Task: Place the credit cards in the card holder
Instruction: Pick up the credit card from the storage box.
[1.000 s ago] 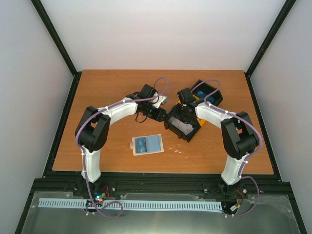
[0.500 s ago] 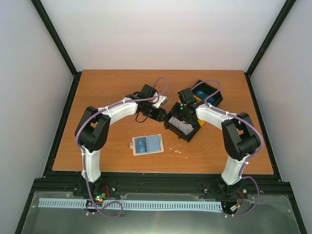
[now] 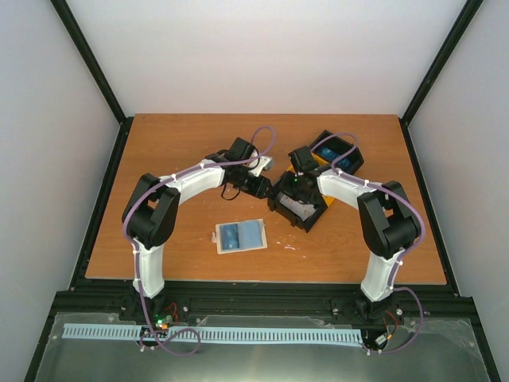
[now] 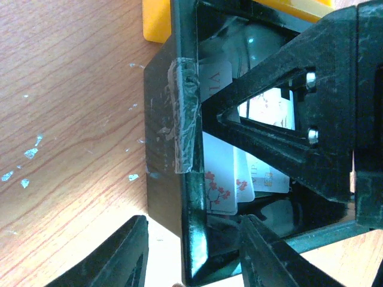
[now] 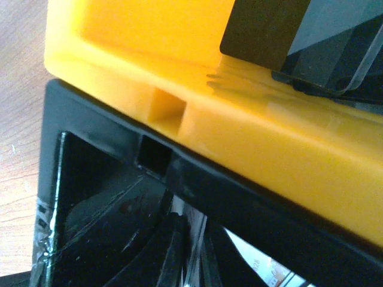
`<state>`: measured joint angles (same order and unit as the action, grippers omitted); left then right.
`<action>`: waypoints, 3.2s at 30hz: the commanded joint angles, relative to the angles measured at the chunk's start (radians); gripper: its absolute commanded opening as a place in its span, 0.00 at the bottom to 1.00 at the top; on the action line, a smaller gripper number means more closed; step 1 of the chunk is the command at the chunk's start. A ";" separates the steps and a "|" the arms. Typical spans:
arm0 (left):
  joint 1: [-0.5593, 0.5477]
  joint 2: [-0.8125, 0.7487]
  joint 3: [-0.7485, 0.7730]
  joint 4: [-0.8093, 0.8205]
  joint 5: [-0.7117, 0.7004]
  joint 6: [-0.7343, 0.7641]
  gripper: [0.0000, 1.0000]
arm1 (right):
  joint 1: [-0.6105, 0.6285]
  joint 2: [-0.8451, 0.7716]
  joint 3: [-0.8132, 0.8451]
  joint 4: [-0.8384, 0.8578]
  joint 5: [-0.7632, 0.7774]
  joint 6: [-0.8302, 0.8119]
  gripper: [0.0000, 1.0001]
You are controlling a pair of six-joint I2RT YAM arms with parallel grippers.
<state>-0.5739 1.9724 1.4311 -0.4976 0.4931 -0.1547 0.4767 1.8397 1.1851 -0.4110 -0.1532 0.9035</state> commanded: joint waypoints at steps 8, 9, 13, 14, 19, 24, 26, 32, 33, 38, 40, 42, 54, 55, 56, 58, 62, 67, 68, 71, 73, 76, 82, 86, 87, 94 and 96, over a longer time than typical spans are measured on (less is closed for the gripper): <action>0.000 -0.065 -0.002 0.002 -0.031 0.021 0.46 | 0.005 -0.115 -0.032 0.035 0.044 -0.022 0.03; 0.000 -0.069 -0.005 0.005 -0.033 0.018 0.46 | 0.005 -0.127 -0.038 0.038 0.043 -0.029 0.03; 0.000 -0.095 -0.020 0.025 -0.036 0.005 0.50 | -0.016 -0.184 -0.091 0.105 -0.014 -0.058 0.03; 0.000 -0.102 -0.024 0.029 -0.034 0.002 0.51 | -0.026 -0.205 -0.112 0.132 -0.047 -0.067 0.03; 0.000 -0.147 -0.058 0.077 -0.013 -0.039 0.59 | -0.068 -0.275 -0.187 0.227 -0.183 -0.165 0.03; 0.002 -0.203 -0.113 0.141 0.033 -0.080 0.67 | -0.125 -0.369 -0.293 0.366 -0.338 -0.235 0.03; 0.004 -0.223 -0.134 0.167 0.067 -0.093 0.72 | -0.150 -0.400 -0.326 0.403 -0.371 -0.259 0.03; 0.022 -0.232 -0.144 0.231 0.182 -0.155 0.80 | -0.212 -0.467 -0.439 0.560 -0.460 -0.264 0.03; 0.026 -0.226 -0.136 0.240 0.206 -0.170 0.80 | -0.218 -0.469 -0.444 0.563 -0.464 -0.265 0.03; 0.040 -0.180 -0.107 0.307 0.338 -0.260 0.80 | -0.247 -0.486 -0.494 0.705 -0.528 -0.233 0.03; 0.040 -0.155 -0.085 0.308 0.360 -0.295 0.79 | -0.276 -0.493 -0.510 0.764 -0.570 -0.206 0.03; 0.040 -0.132 -0.066 0.307 0.386 -0.324 0.77 | -0.292 -0.501 -0.523 0.809 -0.604 -0.180 0.03; 0.040 -0.074 -0.012 0.447 0.574 -0.464 0.65 | -0.311 -0.486 -0.524 0.977 -0.813 -0.083 0.03; 0.040 -0.068 -0.007 0.455 0.580 -0.469 0.62 | -0.311 -0.484 -0.520 0.978 -0.824 -0.084 0.03; 0.040 -0.063 -0.003 0.465 0.589 -0.475 0.56 | -0.311 -0.480 -0.518 0.978 -0.829 -0.084 0.03; 0.041 -0.055 0.002 0.481 0.602 -0.485 0.45 | -0.311 -0.474 -0.517 0.974 -0.837 -0.091 0.03; 0.040 -0.047 0.000 0.501 0.622 -0.495 0.26 | -0.312 -0.462 -0.521 0.971 -0.847 -0.099 0.03; 0.043 -0.042 -0.003 0.522 0.634 -0.503 0.01 | -0.316 -0.451 -0.518 0.948 -0.836 -0.118 0.03; 0.044 -0.040 -0.002 0.524 0.635 -0.504 0.01 | -0.319 -0.449 -0.518 0.950 -0.837 -0.116 0.03; 0.051 -0.039 0.003 0.537 0.652 -0.519 0.01 | -0.327 -0.443 -0.518 0.957 -0.846 -0.110 0.07; 0.059 -0.041 0.010 0.539 0.671 -0.537 0.01 | -0.331 -0.446 -0.520 0.961 -0.860 -0.103 0.13; 0.070 -0.054 0.022 0.548 0.697 -0.573 0.01 | -0.335 -0.467 -0.531 0.985 -0.890 -0.084 0.22; 0.086 -0.070 0.059 0.560 0.731 -0.660 0.01 | -0.339 -0.515 -0.549 0.992 -0.926 -0.061 0.28; 0.098 -0.063 0.072 0.611 0.771 -0.786 0.01 | -0.339 -0.551 -0.583 1.031 -0.925 -0.027 0.28; 0.101 -0.065 0.070 0.632 0.783 -0.834 0.01 | -0.339 -0.556 -0.587 1.034 -0.923 -0.020 0.27; 0.102 -0.083 0.069 0.724 0.820 -0.952 0.01 | -0.339 -0.546 -0.554 1.025 -0.884 0.022 0.19; 0.101 -0.087 0.069 0.733 0.823 -0.954 0.01 | -0.339 -0.528 -0.533 0.999 -0.884 0.017 0.18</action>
<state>-0.4767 1.9194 1.4601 0.1551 1.2743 -1.0351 0.1452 1.2964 0.6106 0.5919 -1.0538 0.9096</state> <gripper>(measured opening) 0.028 0.184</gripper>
